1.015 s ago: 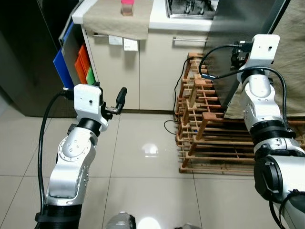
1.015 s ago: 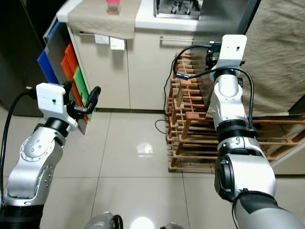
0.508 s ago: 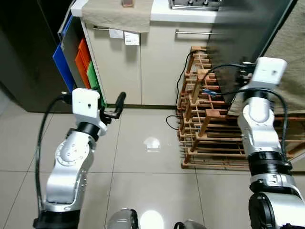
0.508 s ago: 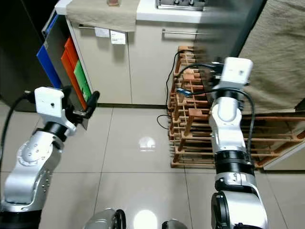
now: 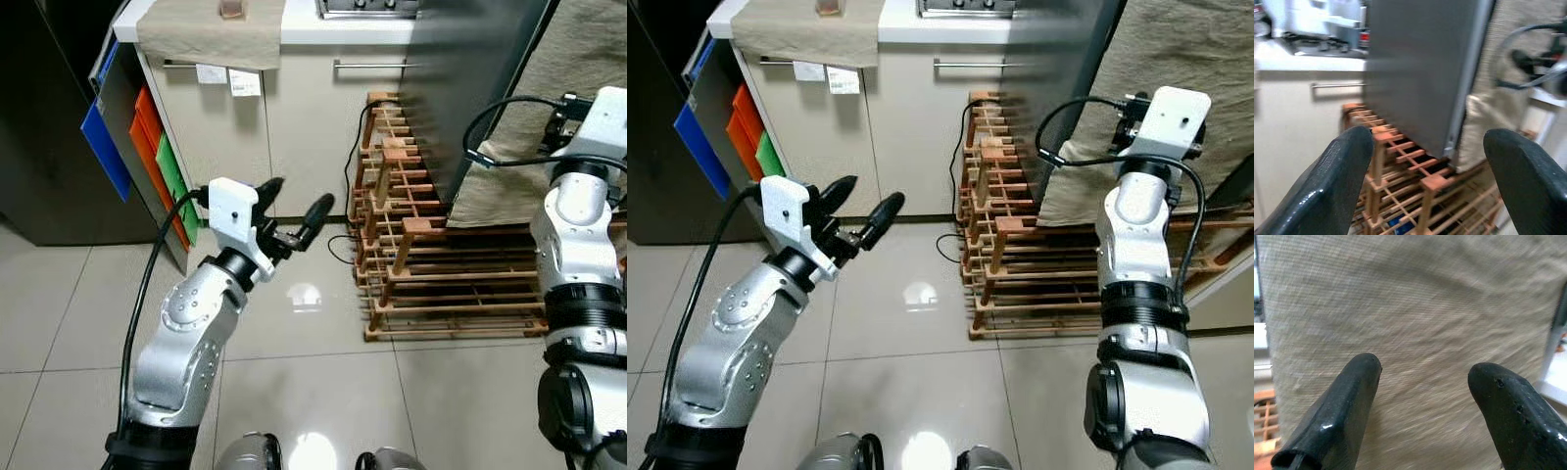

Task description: Restocking fridge

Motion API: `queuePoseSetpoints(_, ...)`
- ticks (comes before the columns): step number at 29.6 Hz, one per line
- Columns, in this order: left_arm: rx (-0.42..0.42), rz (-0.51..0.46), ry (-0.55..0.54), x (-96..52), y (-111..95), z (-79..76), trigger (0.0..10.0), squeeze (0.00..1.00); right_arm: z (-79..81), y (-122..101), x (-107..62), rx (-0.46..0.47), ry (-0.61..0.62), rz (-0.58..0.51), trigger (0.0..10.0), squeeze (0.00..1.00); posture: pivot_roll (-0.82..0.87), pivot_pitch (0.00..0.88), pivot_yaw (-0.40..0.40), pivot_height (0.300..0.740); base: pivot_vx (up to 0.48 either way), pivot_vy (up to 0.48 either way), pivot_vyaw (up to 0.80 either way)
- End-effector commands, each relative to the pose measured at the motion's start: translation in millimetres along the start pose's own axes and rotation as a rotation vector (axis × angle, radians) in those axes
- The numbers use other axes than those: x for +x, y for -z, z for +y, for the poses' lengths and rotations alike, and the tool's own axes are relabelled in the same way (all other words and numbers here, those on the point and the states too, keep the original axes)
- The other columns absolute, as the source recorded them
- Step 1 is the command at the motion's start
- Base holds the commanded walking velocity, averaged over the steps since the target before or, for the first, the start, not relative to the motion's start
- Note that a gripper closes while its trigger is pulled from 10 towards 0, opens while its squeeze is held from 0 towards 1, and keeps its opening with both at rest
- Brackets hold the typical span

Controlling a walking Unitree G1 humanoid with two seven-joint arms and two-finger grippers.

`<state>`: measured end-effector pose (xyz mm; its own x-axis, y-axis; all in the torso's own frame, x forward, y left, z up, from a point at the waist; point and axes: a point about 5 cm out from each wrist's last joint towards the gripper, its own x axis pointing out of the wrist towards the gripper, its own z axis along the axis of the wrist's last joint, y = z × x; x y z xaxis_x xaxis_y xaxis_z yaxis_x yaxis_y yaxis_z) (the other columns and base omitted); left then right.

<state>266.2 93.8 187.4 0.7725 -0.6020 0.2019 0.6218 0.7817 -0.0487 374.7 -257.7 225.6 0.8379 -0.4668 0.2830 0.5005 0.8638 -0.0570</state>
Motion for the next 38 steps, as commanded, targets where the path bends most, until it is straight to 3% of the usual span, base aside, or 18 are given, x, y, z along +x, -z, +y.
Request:
queuePoseSetpoints(1, 0.001, 0.001, 0.013, -1.9, -2, -4.5, 10.0, 0.0, 0.9, -3, 3.3, -0.01, 0.0, -0.015, 10.0, 0.0, 0.06, 0.143, 0.036, 0.74, 0.0, 0.0, 0.0)
queuePoseSetpoints(15, -0.035, 0.021, -0.111, -14.1, -3, 0.2, 10.0, 0.0, 2.7, 0, 16.4, -0.077, -0.028, 0.017, 10.0, 0.0, 0.08, 0.173, 0.008, 0.74, 0.0, 0.0, 0.0)
queuePoseSetpoints(21, 0.003, 0.061, -0.111, -1.0, 9, -2.2, 10.0, 0.0, 8.3, -12, 20.2, -0.054, -0.069, -0.038, 10.0, 0.0, 0.04, 0.088, -0.027, 0.74, 0.0, 0.0, 0.0)
queuePoseSetpoints(26, 0.042, 0.051, -0.1, 20.7, 13, -2.1, 10.0, 0.0, 15.4, -21, 21.7, -0.059, -0.159, -0.077, 10.0, 0.0, -0.02, 0.016, -0.04, 0.74, 0.0, 0.0, 0.0)
queuePoseSetpoints(30, 0.046, 0.024, -0.109, 32.3, 14, -1.2, 10.0, 0.0, 21.7, -11, 6.6, -0.019, -0.237, -0.089, 10.0, 0.0, -0.05, 0.0, -0.051, 0.74, 0.0, 0.0, 0.0)
queuePoseSetpoints(33, 0.014, -0.011, -0.108, 42.0, 14, -1.0, 10.0, 0.0, 24.0, 10, -23.9, 0.017, -0.277, -0.058, 10.0, 0.0, -0.09, 0.0, -0.034, 0.74, 0.0, 0.0, 0.0)
queuePoseSetpoints(34, 0.014, -0.011, -0.108, 42.0, 14, -1.0, 10.0, 0.0, 24.0, 10, -23.9, 0.017, -0.277, -0.058, 10.0, 0.0, -0.09, 0.0, -0.034, 0.74, 0.0, 0.0, 0.0)
queuePoseSetpoints(38, -0.004, -0.025, -0.086, 55.6, 17, -1.3, 10.0, 0.0, 34.7, 22, -71.1, 0.09, -0.388, -0.069, 10.0, 0.0, -0.15, 0.0, 0.013, 0.74, 0.0, 0.088, -0.19)
